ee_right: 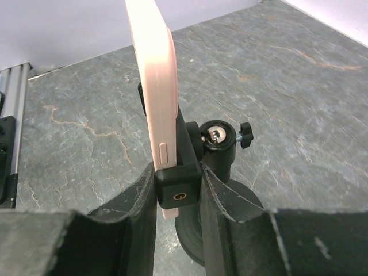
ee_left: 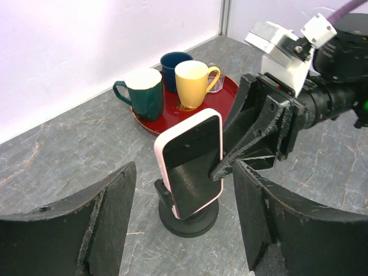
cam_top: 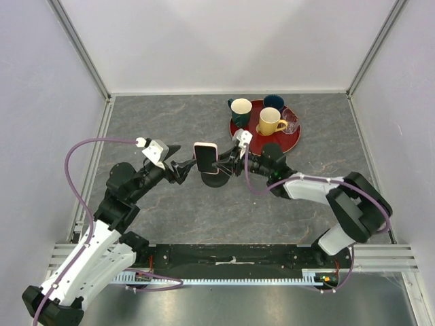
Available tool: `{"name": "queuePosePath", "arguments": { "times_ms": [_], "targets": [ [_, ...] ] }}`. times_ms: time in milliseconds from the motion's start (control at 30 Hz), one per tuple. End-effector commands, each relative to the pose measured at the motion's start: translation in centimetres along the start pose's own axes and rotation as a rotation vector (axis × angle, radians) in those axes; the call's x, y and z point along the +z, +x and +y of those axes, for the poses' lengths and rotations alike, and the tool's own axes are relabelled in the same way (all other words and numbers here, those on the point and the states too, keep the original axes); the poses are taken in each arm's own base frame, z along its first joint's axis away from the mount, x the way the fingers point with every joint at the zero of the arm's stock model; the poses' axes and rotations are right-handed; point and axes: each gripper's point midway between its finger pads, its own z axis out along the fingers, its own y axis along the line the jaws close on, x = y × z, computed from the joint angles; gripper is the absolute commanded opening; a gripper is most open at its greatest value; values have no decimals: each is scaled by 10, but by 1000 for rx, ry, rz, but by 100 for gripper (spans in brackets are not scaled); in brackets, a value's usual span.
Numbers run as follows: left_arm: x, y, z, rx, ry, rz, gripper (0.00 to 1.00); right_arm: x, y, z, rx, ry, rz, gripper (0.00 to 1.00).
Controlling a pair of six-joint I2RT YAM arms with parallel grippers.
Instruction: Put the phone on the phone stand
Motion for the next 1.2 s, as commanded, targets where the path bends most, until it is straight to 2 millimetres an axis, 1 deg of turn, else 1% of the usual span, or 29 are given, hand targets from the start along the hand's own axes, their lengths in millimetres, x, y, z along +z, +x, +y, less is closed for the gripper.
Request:
{"name": "queuePosePath", "arguments": {
  "times_ms": [0, 233, 267, 333, 367, 433, 467, 567, 733, 800, 833, 867, 933, 1000, 1100, 1167],
  "targets": [
    [2, -10, 7, -14, -38, -39, 74, 18, -11, 5, -70, -225, -32, 0],
    [2, -9, 9, -15, -50, -36, 73, 45, -4, -31, -40, -254, -7, 0],
    [1, -9, 10, -14, -57, -38, 73, 50, -5, -41, -39, -248, -11, 0],
    [1, -9, 12, -15, -69, -38, 73, 54, -3, -49, -16, -254, -7, 0],
    [1, -8, 12, -15, -73, -36, 73, 58, -2, -60, -9, -242, -5, 0],
    [1, -8, 15, -16, -86, -36, 72, 61, 0, -69, 8, -228, -1, 0],
    [1, -8, 16, -16, -92, -35, 72, 63, 1, -77, 17, -219, -1, 0],
    [1, -8, 16, -16, -93, -34, 72, 69, 5, -89, 45, -220, 3, 0],
    [2, -6, 16, -18, -93, -27, 73, 75, 7, -96, 52, -239, 3, 0],
    [2, -6, 17, -17, -95, -29, 73, 78, 7, -102, 55, -223, 5, 0],
    [2, -5, 17, -18, -96, -26, 73, 79, 7, -105, 59, -214, 6, 0],
    [2, -6, 17, -18, -98, -26, 73, 82, 6, -111, 62, -176, 3, 0],
    [2, -6, 18, -18, -101, -27, 73, 82, 4, -115, 72, -150, -4, 0],
    [2, -5, 17, -19, -99, -24, 73, 81, 6, -119, 79, -118, -7, 0],
    [3, -3, 17, -20, -96, -18, 73, 82, 11, -118, 89, -123, 2, 0],
    [3, -4, 17, -20, -92, -20, 73, 81, 14, -118, 96, -123, 6, 3]
  ]
}}
